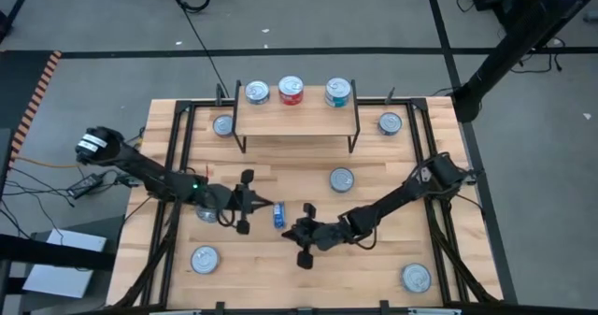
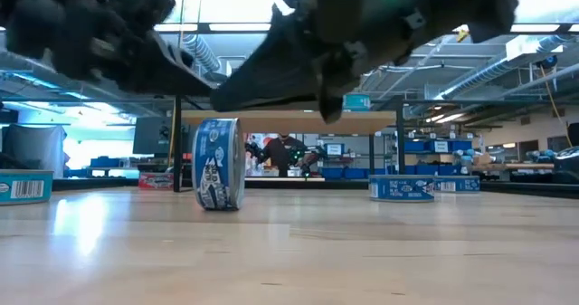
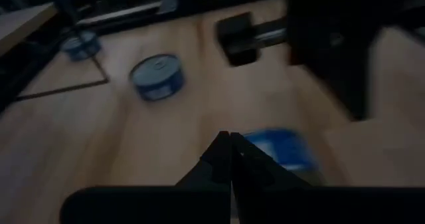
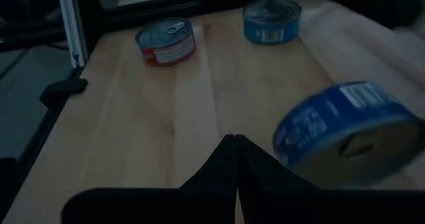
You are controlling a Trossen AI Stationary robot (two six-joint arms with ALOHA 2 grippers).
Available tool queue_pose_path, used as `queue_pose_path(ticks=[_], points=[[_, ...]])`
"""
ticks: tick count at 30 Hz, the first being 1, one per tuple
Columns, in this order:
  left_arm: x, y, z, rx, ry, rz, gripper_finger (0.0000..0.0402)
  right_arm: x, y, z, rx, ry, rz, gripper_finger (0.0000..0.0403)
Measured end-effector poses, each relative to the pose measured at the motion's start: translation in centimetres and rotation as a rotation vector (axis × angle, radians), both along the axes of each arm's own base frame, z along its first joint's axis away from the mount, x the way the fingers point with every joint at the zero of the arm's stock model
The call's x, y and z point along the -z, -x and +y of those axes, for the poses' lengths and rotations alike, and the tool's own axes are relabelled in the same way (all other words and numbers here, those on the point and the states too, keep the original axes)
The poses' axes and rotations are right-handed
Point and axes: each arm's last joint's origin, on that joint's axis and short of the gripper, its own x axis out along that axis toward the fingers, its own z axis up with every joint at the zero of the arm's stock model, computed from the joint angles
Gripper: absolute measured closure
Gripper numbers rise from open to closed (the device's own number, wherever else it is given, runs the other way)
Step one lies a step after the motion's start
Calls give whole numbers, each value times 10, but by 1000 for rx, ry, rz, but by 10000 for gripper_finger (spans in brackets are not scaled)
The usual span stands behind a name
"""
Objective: Stack canned seafood by type on shelf
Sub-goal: Stack the blue tuna can on top of the blue tuna can on the shelf
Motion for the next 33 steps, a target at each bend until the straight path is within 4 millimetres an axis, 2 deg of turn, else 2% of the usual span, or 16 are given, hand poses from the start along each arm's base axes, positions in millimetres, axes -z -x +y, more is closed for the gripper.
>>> queue_pose_path(ticks=[4,8,19,33], points=[[9,-5,17,-54,-40,20,399,0,-11,3,-5,-22,28,393],[16,-10,26,16,-7,60,399,2,-17,4,-25,-48,108,393],[25,-11,26,73,17,120,399,9,-15,-13,175,-40,187,393],[31,-3,27,80,-15,234,399,15,-10,-15,198,11,259,392]])
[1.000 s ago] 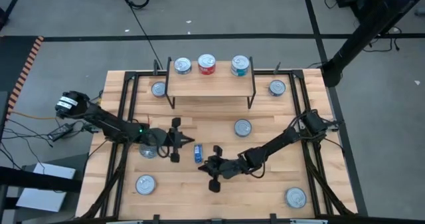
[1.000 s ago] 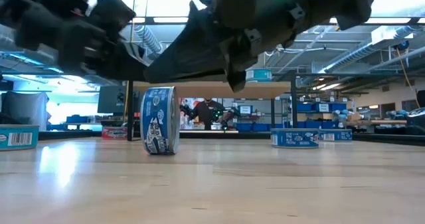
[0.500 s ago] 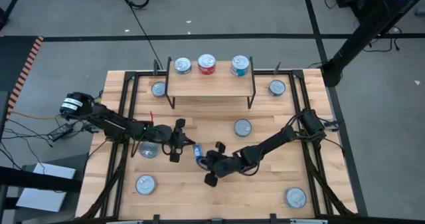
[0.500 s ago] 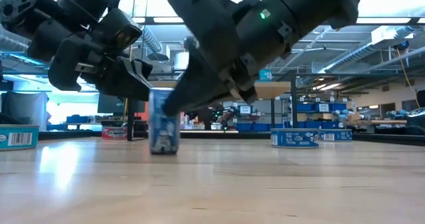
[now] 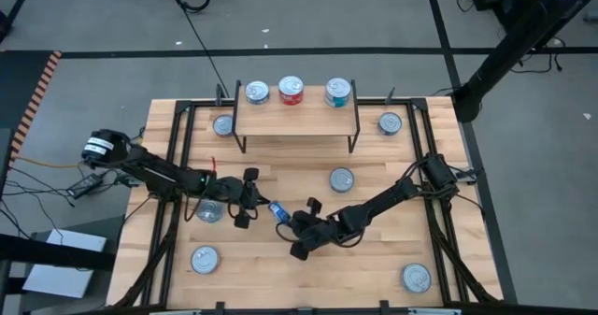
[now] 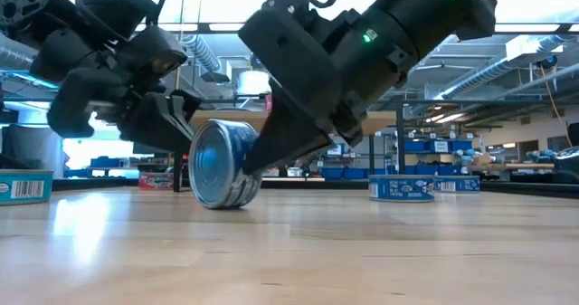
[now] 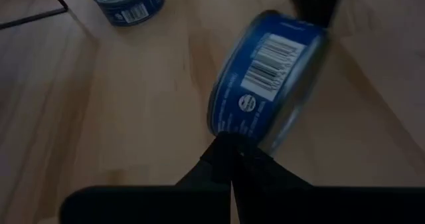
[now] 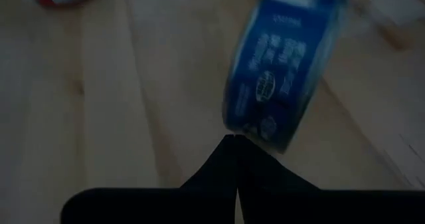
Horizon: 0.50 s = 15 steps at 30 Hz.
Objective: Stack canned seafood by type on shelf
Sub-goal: Stack the blue tuna can on top of the blue tuna can on the shelf
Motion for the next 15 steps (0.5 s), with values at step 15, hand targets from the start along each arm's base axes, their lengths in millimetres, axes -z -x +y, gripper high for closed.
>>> queue_pose_path(ticks=[15], points=[[-6,6,-4,9,91,20,353,8,9,-4,-2,53,127,391]])
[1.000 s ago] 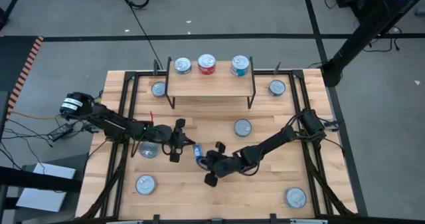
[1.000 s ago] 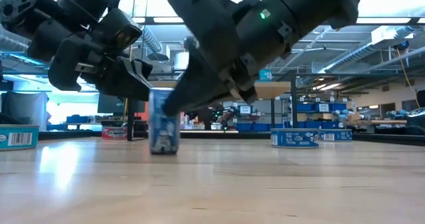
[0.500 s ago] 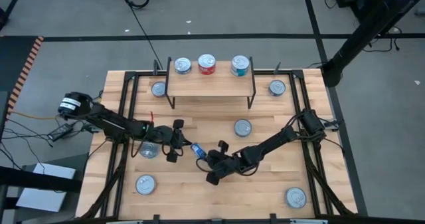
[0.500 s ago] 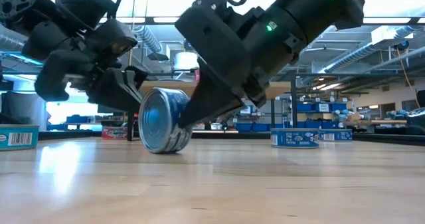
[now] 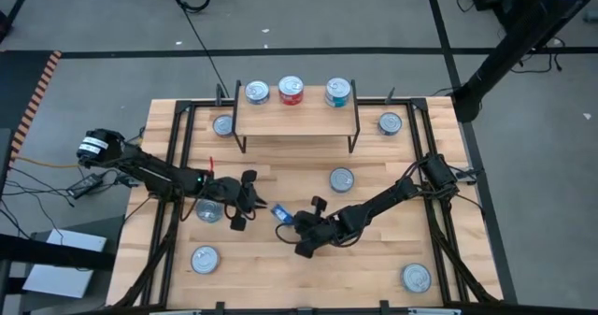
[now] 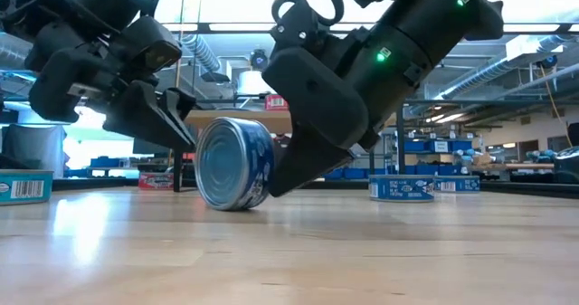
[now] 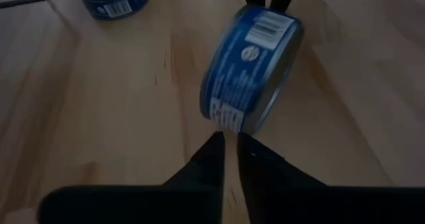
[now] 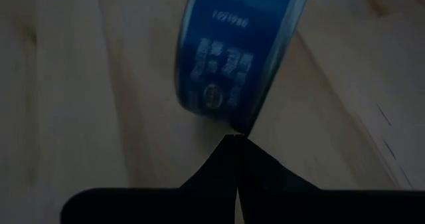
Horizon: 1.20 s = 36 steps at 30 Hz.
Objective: Stack canned seafood by type on shelf
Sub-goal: Stack the blue tuna can on top of the blue tuna can on the shelf
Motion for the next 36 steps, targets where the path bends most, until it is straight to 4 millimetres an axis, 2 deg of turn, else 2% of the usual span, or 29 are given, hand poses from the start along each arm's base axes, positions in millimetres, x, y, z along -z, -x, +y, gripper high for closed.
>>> queue_pose_path(ticks=[5,10,17,26,30,36], points=[[-5,-3,-1,-20,42,-39,295,1,1,-1,0,7,17,391],[-18,-13,-3,5,41,-93,236,1,1,-1,-3,11,18,391],[-34,-23,-8,106,46,-129,182,0,-1,-4,23,30,-9,391],[-47,-32,-8,115,-46,-60,167,-1,-4,-7,25,32,-22,391],[-54,-39,-10,137,-86,40,167,-2,-4,-7,22,33,-25,391],[-59,-61,-14,176,-145,171,167,-2,-4,-7,16,27,-29,391]])
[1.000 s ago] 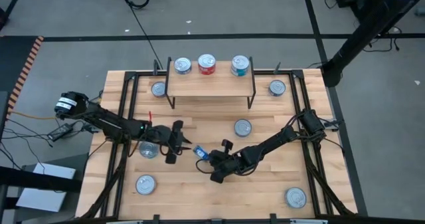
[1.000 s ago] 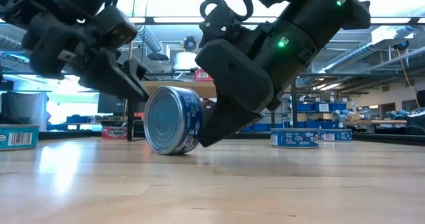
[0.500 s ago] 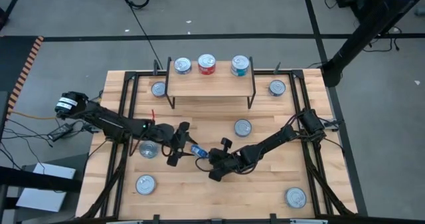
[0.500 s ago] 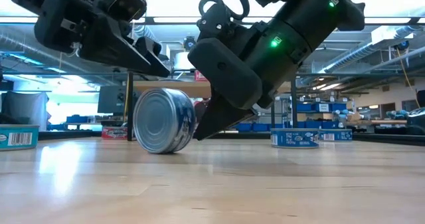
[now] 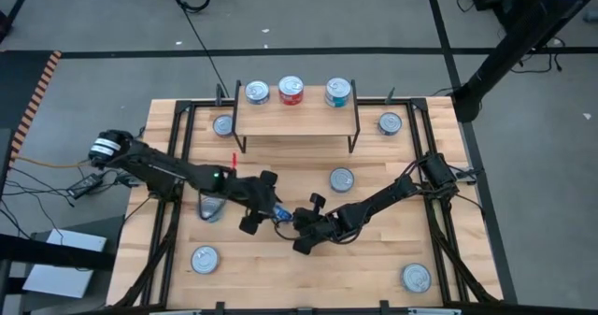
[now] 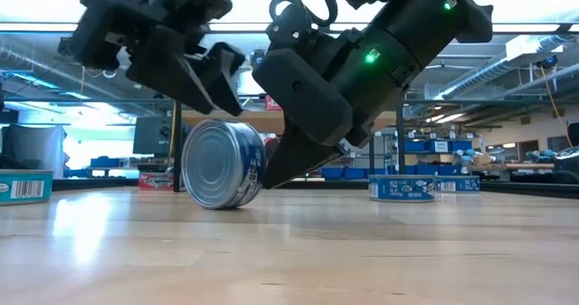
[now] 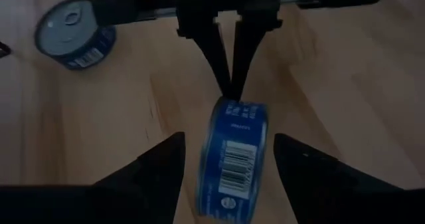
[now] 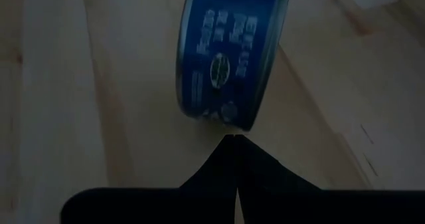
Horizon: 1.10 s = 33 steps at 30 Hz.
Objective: Stack canned seafood by type on shelf
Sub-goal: Stack the blue tuna can on top of the blue tuna can on the shelf
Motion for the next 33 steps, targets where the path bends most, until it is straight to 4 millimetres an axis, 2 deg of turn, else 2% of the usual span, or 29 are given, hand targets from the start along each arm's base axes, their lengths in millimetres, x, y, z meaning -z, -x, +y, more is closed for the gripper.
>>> queue_pose_path(ticks=[9,15,27,33], points=[[13,-25,-4,36,-99,167,167,0,0,0,-2,1,-1,391],[19,-27,-4,49,-142,215,167,0,0,0,-5,4,1,391],[1,-29,-5,24,-129,226,168,0,0,0,-6,4,0,391],[0,-28,-5,23,-129,234,169,0,0,0,-6,4,0,391]])
